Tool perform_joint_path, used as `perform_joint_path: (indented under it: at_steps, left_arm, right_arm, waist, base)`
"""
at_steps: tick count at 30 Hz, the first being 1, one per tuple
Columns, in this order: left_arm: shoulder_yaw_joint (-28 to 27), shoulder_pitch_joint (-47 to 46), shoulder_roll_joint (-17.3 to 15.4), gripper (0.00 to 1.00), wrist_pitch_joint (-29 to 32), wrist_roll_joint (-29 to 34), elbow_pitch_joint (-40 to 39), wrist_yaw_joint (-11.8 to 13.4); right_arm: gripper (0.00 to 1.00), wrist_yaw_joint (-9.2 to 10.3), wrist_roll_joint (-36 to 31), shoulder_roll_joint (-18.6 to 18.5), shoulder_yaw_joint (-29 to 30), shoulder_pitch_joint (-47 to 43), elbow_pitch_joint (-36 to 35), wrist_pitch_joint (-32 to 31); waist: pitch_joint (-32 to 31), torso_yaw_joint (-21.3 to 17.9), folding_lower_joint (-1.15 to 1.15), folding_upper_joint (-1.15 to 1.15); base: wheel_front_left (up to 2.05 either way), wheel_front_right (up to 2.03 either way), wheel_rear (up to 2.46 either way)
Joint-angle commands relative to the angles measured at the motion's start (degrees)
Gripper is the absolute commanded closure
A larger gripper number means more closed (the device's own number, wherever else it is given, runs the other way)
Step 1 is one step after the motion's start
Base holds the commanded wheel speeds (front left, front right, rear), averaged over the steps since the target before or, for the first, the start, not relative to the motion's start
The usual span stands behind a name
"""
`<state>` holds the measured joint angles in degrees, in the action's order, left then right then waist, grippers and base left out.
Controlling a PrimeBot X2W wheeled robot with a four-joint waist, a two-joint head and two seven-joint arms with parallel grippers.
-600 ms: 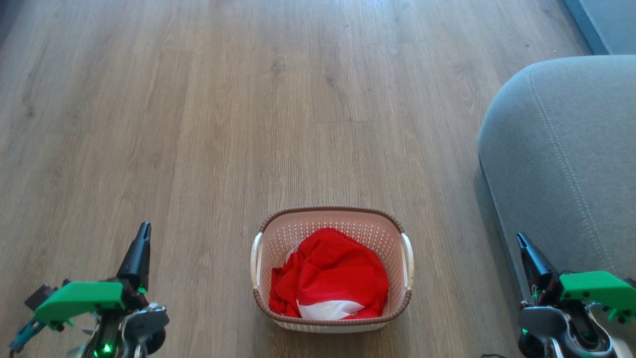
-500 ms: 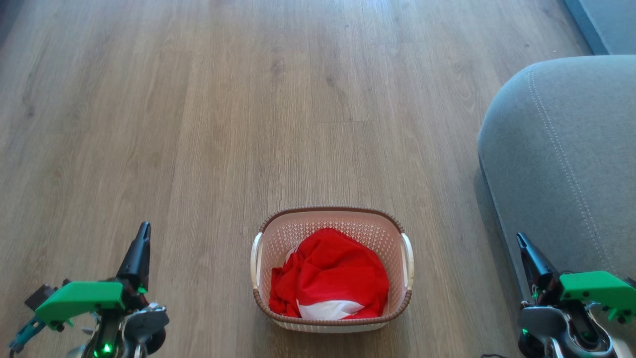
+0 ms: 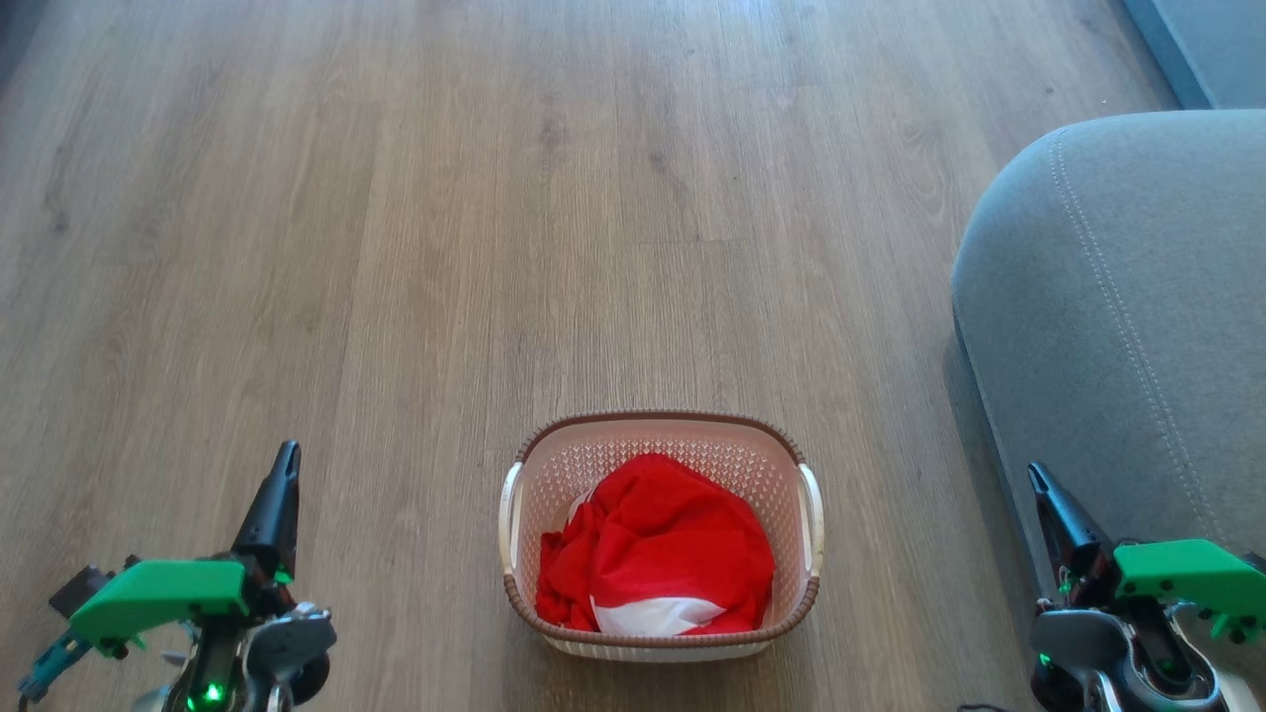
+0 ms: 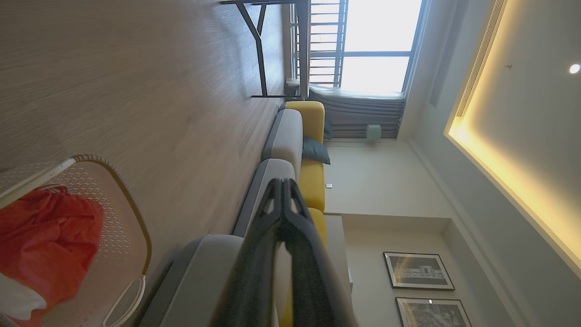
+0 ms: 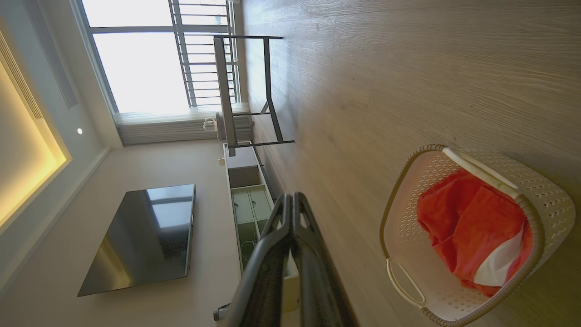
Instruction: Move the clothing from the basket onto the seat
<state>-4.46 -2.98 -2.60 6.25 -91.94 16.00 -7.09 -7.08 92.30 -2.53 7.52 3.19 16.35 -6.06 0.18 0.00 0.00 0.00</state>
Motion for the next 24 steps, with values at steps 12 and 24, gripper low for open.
perform_joint_path:
  at_steps: [12, 24]
  left_arm:
    - [-2.0, -3.2, -0.3, 1.00, 0.2, -0.2, -2.0, -0.4]
    - [0.2, 1.3, 0.1, 0.00, 0.0, 0.0, 2.4, 0.1]
  right_arm:
    - [1.00, -0.41, -0.1, -0.3, -1.0, 3.0, -2.3, -0.4]
    - [0.00, 0.00, 0.0, 0.3, -0.2, -0.8, 2.4, 0.0]
  waist:
    - [0.0, 0.0, 0.00, 0.00]
    - [0.0, 0.0, 0.00, 0.00]
  base:
    - [0.00, 0.00, 0.00]
    - [0.00, 0.00, 0.00]
